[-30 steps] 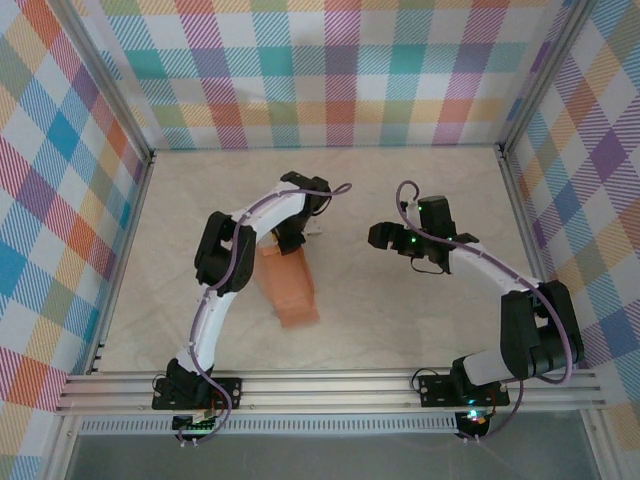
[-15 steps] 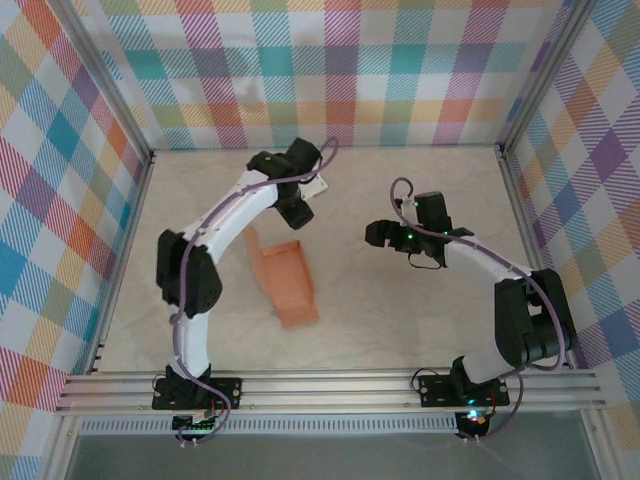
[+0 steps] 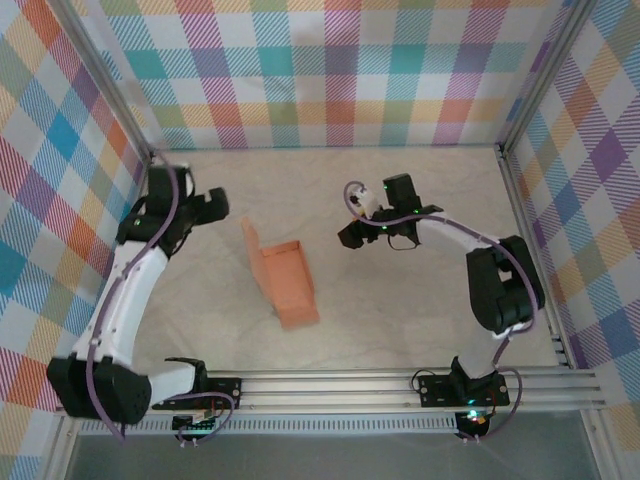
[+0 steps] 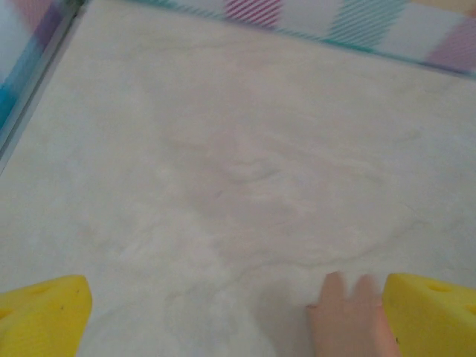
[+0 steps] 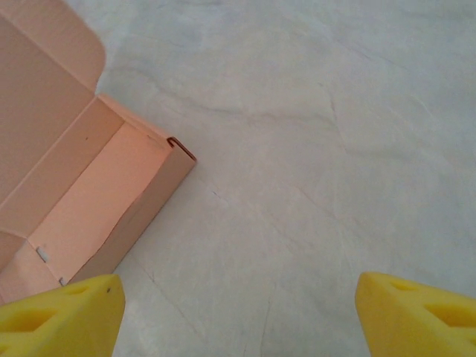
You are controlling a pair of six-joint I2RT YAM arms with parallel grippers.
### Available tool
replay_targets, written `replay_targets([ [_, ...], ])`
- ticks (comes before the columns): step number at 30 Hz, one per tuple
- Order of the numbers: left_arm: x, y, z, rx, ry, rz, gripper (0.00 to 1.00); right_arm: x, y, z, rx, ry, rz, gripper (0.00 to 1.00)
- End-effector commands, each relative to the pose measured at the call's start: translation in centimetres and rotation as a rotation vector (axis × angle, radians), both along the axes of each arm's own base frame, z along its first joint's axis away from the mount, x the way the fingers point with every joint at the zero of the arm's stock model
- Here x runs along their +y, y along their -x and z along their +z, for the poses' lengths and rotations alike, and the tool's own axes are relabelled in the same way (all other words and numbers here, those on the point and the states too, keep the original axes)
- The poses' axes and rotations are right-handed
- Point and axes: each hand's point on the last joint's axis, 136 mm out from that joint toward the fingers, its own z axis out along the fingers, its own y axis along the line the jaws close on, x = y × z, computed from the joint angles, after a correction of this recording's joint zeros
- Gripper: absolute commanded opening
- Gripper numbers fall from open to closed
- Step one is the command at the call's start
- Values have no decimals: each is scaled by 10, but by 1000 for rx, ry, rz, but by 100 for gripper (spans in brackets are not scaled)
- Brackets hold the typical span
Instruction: Fold the paper box
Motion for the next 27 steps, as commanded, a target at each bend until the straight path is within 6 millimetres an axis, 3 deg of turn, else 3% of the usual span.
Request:
replay_targets([
  [1,16,21,-30,39,187,163,100,34,7,5,-135,42,244,81],
  [7,17,37,-101,141,440,253,100,90,15,-7,-151,96,525,80],
  [12,5,41,-133,200,512,236,100,120,1,-20,-158,151,652,77],
  [20,5,46,-143,225,486,213,100,149,0,-44,-125,163,782,69],
  [27,1,47,-146,236,490,191,100,161,6,-65,-127,171,820,63],
])
